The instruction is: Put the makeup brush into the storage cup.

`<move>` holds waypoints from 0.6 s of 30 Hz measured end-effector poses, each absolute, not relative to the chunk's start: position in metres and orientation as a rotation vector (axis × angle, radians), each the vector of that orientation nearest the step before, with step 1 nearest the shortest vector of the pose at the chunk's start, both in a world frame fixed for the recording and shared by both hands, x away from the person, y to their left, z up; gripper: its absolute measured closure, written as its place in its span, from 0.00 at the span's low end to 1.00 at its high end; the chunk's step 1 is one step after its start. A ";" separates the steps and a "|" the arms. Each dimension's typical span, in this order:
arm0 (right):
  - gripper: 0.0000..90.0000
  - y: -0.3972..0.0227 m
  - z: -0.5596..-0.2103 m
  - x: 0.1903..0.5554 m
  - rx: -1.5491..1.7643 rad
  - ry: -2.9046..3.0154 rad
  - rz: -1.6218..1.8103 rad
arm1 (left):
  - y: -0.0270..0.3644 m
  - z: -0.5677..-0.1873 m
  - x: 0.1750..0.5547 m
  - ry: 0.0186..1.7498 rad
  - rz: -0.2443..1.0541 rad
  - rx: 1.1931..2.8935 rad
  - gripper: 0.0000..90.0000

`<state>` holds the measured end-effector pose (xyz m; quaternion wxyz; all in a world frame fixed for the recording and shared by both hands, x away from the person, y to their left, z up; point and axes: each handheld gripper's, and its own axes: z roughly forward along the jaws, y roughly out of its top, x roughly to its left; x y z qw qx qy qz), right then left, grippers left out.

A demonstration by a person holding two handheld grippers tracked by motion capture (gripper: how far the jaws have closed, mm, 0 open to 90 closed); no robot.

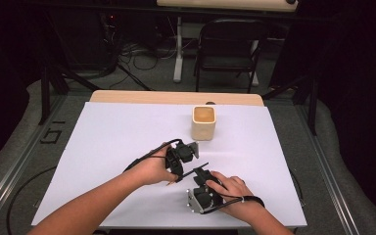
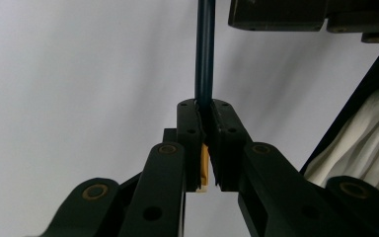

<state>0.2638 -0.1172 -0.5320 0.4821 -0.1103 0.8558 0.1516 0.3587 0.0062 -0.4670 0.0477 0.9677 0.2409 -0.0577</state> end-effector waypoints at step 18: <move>0.77 -0.113 -0.533 0.262 -0.331 2.087 0.360 | -0.002 -0.470 0.357 0.717 -0.189 2.955 0.93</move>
